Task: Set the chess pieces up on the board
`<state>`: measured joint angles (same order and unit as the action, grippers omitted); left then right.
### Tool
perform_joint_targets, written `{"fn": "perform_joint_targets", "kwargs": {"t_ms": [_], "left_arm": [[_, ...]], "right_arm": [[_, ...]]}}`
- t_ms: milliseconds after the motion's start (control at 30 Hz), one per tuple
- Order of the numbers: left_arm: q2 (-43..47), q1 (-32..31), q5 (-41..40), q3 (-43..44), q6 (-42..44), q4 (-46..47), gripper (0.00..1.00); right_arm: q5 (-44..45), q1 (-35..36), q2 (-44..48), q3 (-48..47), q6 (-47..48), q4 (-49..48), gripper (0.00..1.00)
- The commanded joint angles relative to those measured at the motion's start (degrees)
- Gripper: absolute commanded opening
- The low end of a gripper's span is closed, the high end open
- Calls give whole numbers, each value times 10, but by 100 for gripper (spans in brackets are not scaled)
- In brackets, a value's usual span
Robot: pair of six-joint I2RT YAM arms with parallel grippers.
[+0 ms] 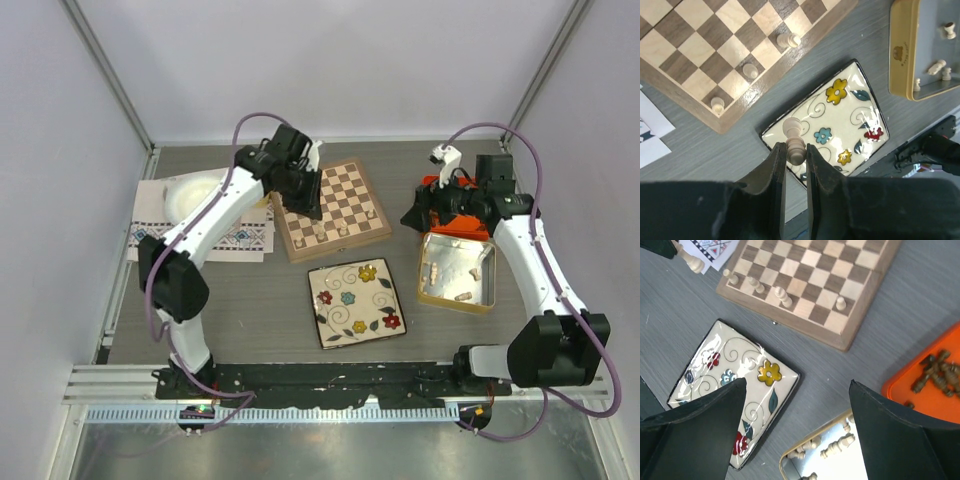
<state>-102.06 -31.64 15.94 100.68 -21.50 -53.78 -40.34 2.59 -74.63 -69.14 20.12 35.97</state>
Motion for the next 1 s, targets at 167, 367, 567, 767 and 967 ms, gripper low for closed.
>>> {"fn": "perform_joint_targets", "kwargs": {"t_ms": [167, 367, 567, 767, 967], "left_arm": [[-152, -59, -89, 208, 49, -159, 0], [-223, -74, -112, 289, 51, -180, 0], [-261, -80, -120, 304, 53, -166, 0], [-280, -79, -138, 313, 57, -155, 1], [-291, -80, -145, 306, 58, -142, 1]], "right_arm": [[-105, -93, 27, 71, -57, -83, 89], [-115, -102, 28, 79, -61, -87, 89], [-123, -103, 26, 80, -61, -86, 89], [-126, -102, 21, 81, -61, -86, 89], [-125, -102, 19, 82, -61, -87, 89]]}}
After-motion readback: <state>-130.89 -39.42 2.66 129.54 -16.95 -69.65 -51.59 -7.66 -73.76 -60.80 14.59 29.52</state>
